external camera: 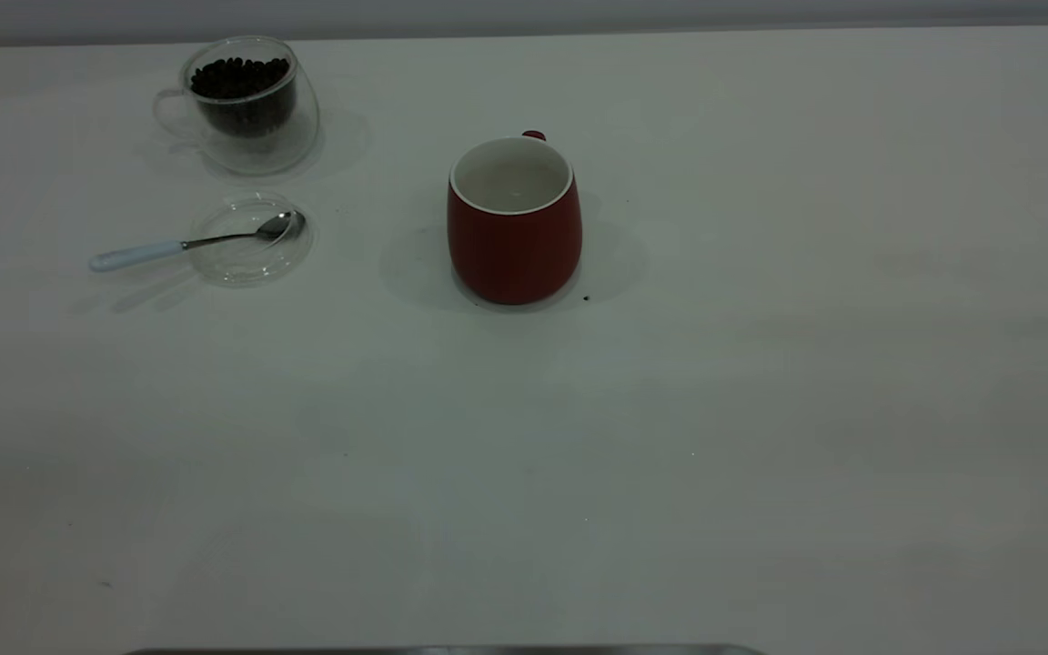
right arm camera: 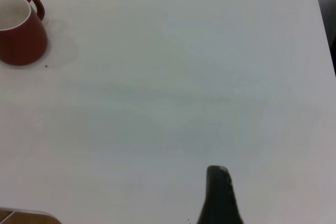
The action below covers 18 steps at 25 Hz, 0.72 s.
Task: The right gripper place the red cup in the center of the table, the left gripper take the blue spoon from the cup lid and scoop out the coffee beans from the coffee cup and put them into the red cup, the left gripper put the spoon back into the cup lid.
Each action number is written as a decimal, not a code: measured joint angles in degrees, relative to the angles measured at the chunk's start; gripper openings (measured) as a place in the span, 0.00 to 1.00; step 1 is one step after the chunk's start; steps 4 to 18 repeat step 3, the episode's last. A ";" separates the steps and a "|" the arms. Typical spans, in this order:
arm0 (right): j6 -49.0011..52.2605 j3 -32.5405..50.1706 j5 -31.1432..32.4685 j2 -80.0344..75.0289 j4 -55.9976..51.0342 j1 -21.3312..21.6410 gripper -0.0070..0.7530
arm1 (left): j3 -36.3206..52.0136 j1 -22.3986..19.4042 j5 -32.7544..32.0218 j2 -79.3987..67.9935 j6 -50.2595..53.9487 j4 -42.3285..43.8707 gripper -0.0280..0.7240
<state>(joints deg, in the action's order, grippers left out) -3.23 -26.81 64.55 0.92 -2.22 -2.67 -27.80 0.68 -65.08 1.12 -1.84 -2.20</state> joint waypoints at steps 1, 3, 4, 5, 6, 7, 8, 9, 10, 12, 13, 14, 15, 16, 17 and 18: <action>0.00 0.00 0.00 0.00 0.00 0.00 0.78 | 0.00 0.00 0.00 0.00 0.00 0.00 0.70; 0.00 0.00 0.00 0.00 0.00 0.00 0.78 | 0.00 0.00 0.00 0.00 0.00 0.00 0.70; 0.00 0.00 0.00 0.00 0.00 0.00 0.78 | 0.00 0.00 0.00 0.00 0.00 0.00 0.70; 0.00 0.00 0.00 0.00 0.00 0.00 0.78 | 0.00 0.00 0.00 0.00 0.00 0.00 0.70; 0.00 0.00 0.00 0.00 0.00 0.00 0.78 | 0.00 0.00 0.00 0.00 0.00 0.00 0.70; 0.00 0.00 0.00 0.00 0.00 0.00 0.78 | 0.00 0.00 0.00 0.00 0.00 0.00 0.70; 0.00 0.00 0.00 0.00 0.00 0.00 0.78 | 0.00 0.00 0.00 0.00 0.00 0.00 0.70; 0.00 0.00 0.00 0.00 0.00 0.00 0.78 | 0.00 0.00 0.00 0.00 0.00 0.00 0.70; 0.00 0.00 0.00 0.00 0.00 0.00 0.78 | 0.00 0.00 0.00 0.00 0.00 0.00 0.70; 0.00 0.00 0.00 0.00 0.00 0.00 0.78 | 0.00 0.00 0.00 0.00 0.00 0.00 0.70; 0.00 0.00 0.00 0.00 0.00 0.00 0.78 | 0.00 0.00 0.00 0.00 0.00 0.00 0.70; 0.00 0.00 0.00 0.00 0.00 0.00 0.78 | 0.00 0.00 0.00 0.00 0.00 0.00 0.70; 0.00 0.00 0.00 0.00 0.00 0.00 0.78 | 0.00 0.00 0.00 0.00 0.00 0.00 0.70; 0.00 0.00 0.00 0.00 0.00 0.00 0.78 | 0.00 0.00 0.00 0.00 0.00 0.00 0.70; 0.00 0.00 0.00 0.00 0.00 0.00 0.78 | 0.00 0.00 0.00 0.00 0.00 0.00 0.70; 0.00 0.00 0.00 0.00 0.00 0.00 0.78 | 0.00 0.00 0.00 0.00 0.00 0.00 0.70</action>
